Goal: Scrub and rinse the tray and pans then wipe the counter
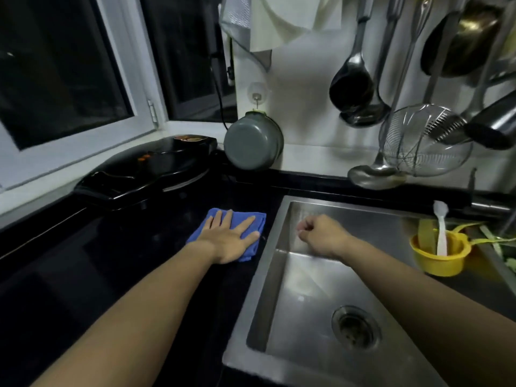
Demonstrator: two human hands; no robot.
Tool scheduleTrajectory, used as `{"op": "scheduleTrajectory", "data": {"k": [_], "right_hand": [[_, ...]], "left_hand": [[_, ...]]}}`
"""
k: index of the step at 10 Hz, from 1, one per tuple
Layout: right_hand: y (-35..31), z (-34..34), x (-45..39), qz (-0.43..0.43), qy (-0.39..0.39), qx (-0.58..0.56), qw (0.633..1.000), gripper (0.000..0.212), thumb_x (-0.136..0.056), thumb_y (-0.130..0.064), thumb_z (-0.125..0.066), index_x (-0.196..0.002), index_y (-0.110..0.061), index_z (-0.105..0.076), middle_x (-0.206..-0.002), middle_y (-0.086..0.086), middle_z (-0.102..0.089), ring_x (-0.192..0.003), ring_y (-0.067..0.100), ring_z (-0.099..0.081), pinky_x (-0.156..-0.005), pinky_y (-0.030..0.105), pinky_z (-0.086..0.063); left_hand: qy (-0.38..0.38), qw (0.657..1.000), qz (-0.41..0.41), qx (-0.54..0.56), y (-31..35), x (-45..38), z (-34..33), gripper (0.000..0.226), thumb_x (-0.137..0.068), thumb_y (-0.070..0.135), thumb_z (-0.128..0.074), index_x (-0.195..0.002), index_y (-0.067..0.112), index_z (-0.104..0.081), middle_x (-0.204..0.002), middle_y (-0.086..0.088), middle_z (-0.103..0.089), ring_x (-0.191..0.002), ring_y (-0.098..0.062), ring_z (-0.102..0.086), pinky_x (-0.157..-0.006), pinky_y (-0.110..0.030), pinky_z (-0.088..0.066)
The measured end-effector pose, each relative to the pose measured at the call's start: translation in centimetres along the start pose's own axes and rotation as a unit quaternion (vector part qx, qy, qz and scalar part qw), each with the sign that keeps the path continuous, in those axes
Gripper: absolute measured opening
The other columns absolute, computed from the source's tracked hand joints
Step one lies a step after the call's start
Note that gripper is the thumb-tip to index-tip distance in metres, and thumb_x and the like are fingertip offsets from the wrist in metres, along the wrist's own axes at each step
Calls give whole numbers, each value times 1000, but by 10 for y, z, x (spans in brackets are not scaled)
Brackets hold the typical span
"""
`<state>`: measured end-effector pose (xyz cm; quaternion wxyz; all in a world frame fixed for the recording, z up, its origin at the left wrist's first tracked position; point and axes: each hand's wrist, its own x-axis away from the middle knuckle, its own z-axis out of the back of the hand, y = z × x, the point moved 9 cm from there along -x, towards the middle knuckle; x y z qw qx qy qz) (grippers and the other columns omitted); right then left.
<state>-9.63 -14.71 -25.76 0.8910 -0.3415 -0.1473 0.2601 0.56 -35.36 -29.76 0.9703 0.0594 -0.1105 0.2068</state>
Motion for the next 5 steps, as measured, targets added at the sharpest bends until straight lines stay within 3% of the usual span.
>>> {"op": "scheduleTrajectory", "data": {"k": [1,2,3,4,5], "right_hand": [[33,6,-36,-13,-9,37,999,16,-96,-16,-59,-85,-9,-69,-86,4,-70,-84,22,-64,-76,32,-51],[71,13,-63,-43,-18,55,997,21,-95,-16,-57,-78,-8,-67,-79,3,-69,-75,20,-62,-71,31,-50],[92,18,-72,-71,-30,70,995,19,-95,-17,-57,-89,-6,-72,-95,9,-74,-93,25,-68,-85,35,-53],[98,22,-59,-83,-56,73,992,17,-94,-14,-58,-86,-10,-72,-95,7,-73,-91,24,-67,-81,32,-53],[98,36,-30,-95,-49,120,987,11,-94,-11,-54,-97,-8,-64,-106,11,-66,-97,28,-62,-78,31,-50]], "left_hand": [[32,999,-4,-6,14,-76,22,67,-97,77,-10,-158,53,5,-171,-2,14,-157,-30,13,-126,-46,8],[55,998,-11,1,32,-135,39,64,-97,76,-13,-158,55,-5,-172,-3,4,-157,-32,2,-127,-45,3],[62,998,-10,2,37,-164,45,61,-98,75,-18,-156,58,-11,-170,-7,-6,-153,-34,-11,-126,-42,-4],[50,998,0,-31,41,-168,50,61,-101,70,-15,-159,52,-8,-171,-8,-8,-155,-37,-8,-126,-45,-1],[179,980,-41,-73,78,-139,71,54,-104,54,-34,-154,33,-39,-156,-13,-40,-145,-40,-31,-120,-48,-24]]}}
